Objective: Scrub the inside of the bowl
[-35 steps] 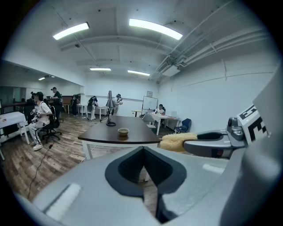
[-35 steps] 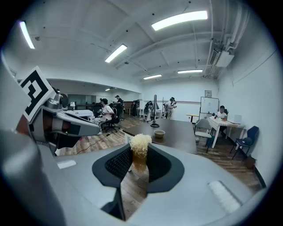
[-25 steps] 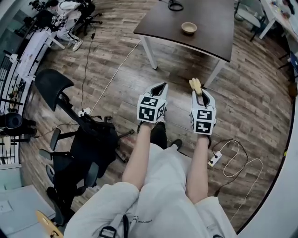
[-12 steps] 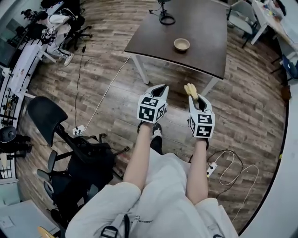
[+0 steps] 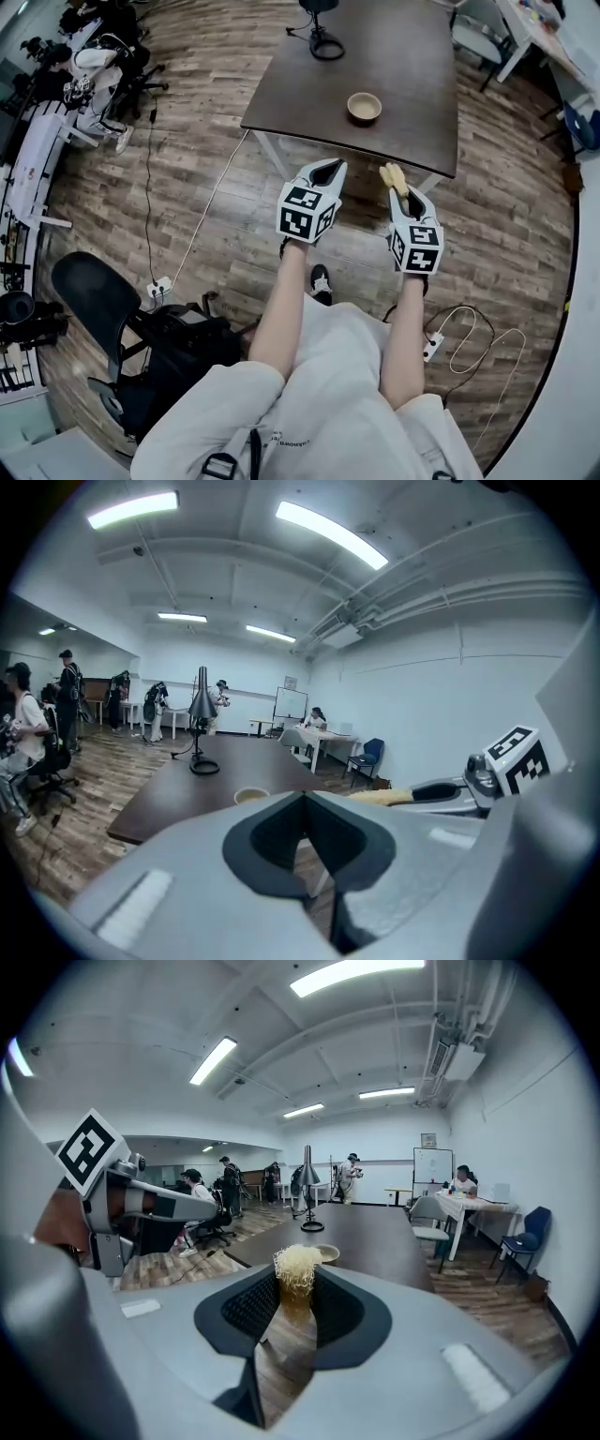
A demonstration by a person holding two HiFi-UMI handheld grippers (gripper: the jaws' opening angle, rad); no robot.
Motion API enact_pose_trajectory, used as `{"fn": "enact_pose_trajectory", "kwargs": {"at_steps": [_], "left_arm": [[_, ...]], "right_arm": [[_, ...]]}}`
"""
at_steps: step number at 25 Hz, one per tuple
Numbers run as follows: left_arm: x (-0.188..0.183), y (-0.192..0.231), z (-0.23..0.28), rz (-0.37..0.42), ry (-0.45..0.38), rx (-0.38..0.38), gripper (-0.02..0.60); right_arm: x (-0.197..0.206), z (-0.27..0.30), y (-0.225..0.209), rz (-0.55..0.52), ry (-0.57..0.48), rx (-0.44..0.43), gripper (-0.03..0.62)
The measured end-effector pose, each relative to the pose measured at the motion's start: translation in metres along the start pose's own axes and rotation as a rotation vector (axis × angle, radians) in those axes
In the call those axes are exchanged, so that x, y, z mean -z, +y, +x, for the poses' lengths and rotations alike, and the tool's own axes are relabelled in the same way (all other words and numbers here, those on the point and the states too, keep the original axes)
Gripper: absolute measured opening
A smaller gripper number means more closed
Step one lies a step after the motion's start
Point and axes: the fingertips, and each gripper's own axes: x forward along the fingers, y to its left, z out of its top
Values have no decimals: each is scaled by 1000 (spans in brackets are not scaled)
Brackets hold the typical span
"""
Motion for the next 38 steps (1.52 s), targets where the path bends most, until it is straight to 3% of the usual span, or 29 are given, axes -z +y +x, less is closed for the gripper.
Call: {"fn": "enact_pose_trajectory", "kwargs": {"at_steps": [6, 11, 16, 20, 27, 32, 38], "left_arm": [[-18, 31, 15, -30, -109, 97, 1], [-12, 45, 31, 61, -70, 147, 1], [-11, 64, 30, 95, -76, 159, 0], [-7, 81, 25, 102, -96, 149, 0], [9, 116, 32, 73, -52, 97, 0], [-5, 132, 47, 52, -53, 55, 0], [-17, 139, 84, 100, -3, 99, 0]], "right_arm": [[-15, 40, 3, 68, -15, -5, 121], [-14, 67, 0, 84, 13, 30, 123], [-29, 85, 6, 207, -54, -28, 123], [-28, 97, 13, 178, -30, -21, 123], [-33, 129, 16, 119, 9, -53, 123], [-56, 160, 2, 162, -31, -78, 123], [-83, 214, -10, 187, -58, -134, 123]]}}
